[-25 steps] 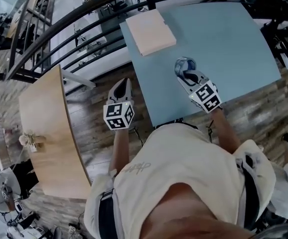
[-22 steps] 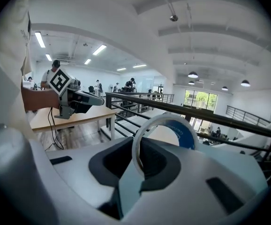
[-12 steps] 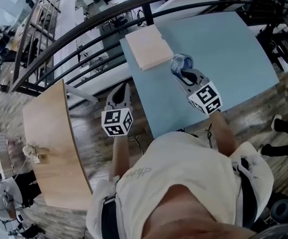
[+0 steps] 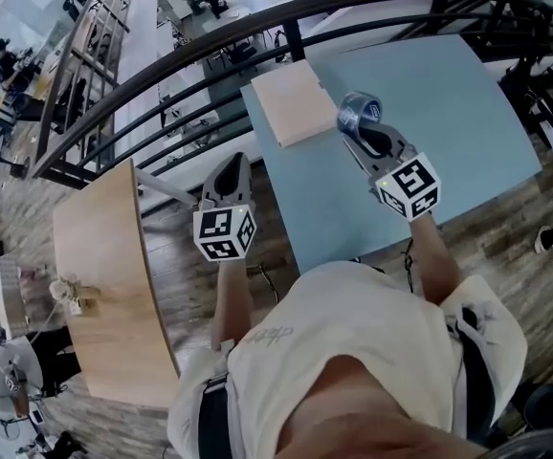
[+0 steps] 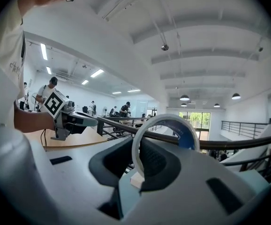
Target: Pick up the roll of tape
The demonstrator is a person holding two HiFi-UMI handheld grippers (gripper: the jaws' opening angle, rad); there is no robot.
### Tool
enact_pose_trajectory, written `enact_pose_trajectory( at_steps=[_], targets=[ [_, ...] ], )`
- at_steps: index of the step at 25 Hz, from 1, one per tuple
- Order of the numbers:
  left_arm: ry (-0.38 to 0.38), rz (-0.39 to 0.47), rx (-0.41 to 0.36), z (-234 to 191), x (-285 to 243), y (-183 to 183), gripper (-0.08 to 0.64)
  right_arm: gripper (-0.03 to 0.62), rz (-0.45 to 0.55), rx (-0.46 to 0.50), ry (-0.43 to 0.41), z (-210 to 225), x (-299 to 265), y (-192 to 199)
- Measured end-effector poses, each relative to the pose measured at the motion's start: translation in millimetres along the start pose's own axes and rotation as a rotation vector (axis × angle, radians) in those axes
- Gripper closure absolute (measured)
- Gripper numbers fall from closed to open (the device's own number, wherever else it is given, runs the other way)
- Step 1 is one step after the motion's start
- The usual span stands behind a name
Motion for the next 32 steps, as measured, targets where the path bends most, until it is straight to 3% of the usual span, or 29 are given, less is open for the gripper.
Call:
enact_pose_trajectory(
  at_steps=[15,32],
  targets=[
    [-0.017,0.086,0.004,-9.5,20.5,-30.8,0.54,0.54,0.094,0.018,-0.012,-4.5,12.0,-34.5],
    [-0.008,0.042,0.037,-5.2,20.4,-2.5,0.54,0.541,0.094,-0.009,-0.013,-15.2,14.1,-16.2]
  ],
)
Point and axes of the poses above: the fingertips, and each gripper's own axes: x backward along the fingers, z to its right, y out of its underside, the point moved 5 cm from there along x, backward along the fingers, and after that the axes turned 12 degrees about -z, right-handed, at the moved point
